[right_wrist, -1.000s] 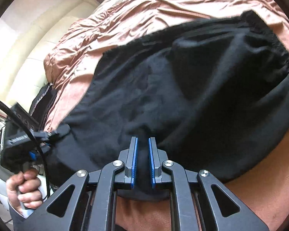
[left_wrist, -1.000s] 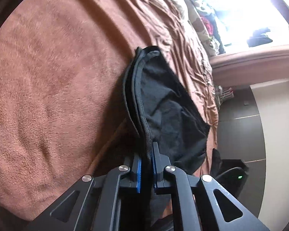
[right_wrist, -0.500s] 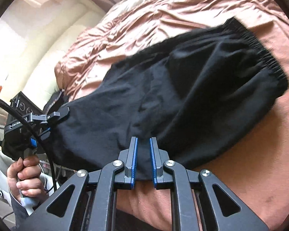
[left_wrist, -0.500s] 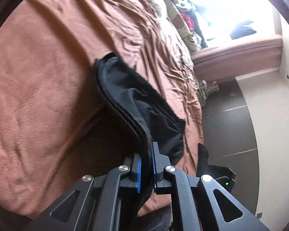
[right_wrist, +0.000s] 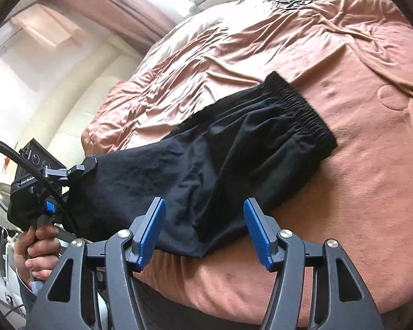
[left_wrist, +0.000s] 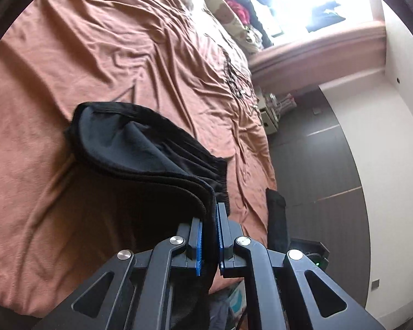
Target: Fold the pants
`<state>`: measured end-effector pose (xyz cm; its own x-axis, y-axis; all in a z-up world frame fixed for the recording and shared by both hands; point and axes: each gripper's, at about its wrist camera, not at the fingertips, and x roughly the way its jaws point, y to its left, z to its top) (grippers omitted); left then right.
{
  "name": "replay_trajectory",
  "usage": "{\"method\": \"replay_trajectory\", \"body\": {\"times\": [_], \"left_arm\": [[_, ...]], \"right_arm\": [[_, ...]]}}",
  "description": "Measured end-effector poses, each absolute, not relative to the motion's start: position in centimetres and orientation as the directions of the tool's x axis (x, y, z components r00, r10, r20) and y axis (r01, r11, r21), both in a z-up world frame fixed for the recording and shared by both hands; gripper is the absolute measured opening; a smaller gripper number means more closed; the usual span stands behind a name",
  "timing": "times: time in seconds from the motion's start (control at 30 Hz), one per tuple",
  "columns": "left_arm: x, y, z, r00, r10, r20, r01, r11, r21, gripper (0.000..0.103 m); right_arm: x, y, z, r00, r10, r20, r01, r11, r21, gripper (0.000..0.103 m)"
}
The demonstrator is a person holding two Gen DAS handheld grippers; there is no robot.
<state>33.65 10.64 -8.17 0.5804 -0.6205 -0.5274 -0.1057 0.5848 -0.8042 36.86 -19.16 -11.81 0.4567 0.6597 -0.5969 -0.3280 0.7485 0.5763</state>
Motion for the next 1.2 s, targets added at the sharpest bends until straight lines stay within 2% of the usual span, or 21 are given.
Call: {"method": "replay_trajectory", "body": {"times": [0.37, 0.87, 0.97, 1.03, 1.07, 1.13, 1.2], "left_arm": [[37.3, 5.2, -8.0, 0.511, -0.649, -0.563, -0.082, 0.616, -0.784, 0.009], [42.6, -3.3, -11.5, 0.373, -0.675, -0.636, -0.083, 0.659, -0.747, 0.009], [43.0, -4.3, -12.1, 0.352, -0.682, -0.641, -0.089, 0.657, -0.749, 0.016], [43.2, -4.8, -12.4, 0.34, -0.697, -0.631, -0.089, 0.644, -0.76, 0.037], [43.2, -5.1, -12.5, 0.335, -0.712, -0.617, -0.085, 0.63, -0.772, 0.042], [43.2, -5.7, -12.4, 0.327, -0.737, -0.591, -0.07, 0.605, -0.793, 0.061], [43.0, -6.3, -12.1, 0.314, -0.755, -0.575, -0.049, 0.592, -0.804, 0.068]], "right_arm": [[36.7, -23.6, -12.6, 0.488, 0.67, -0.559, -0.287, 0.729, 0.622, 0.058], [36.2, -30.3, -14.3, 0.539, 0.643, -0.544, -0.186, 0.721, 0.668, 0.058], [36.2, -31.2, -14.6, 0.541, 0.639, -0.546, -0.172, 0.72, 0.672, 0.058], [36.2, -31.6, -14.7, 0.542, 0.635, -0.55, -0.162, 0.721, 0.674, 0.058], [36.2, -31.8, -14.7, 0.543, 0.635, -0.549, -0.16, 0.72, 0.675, 0.058], [36.2, -32.1, -14.6, 0.547, 0.633, -0.548, -0.155, 0.719, 0.677, 0.058], [36.4, -32.2, -14.5, 0.55, 0.634, -0.544, -0.155, 0.717, 0.679, 0.058]]}}
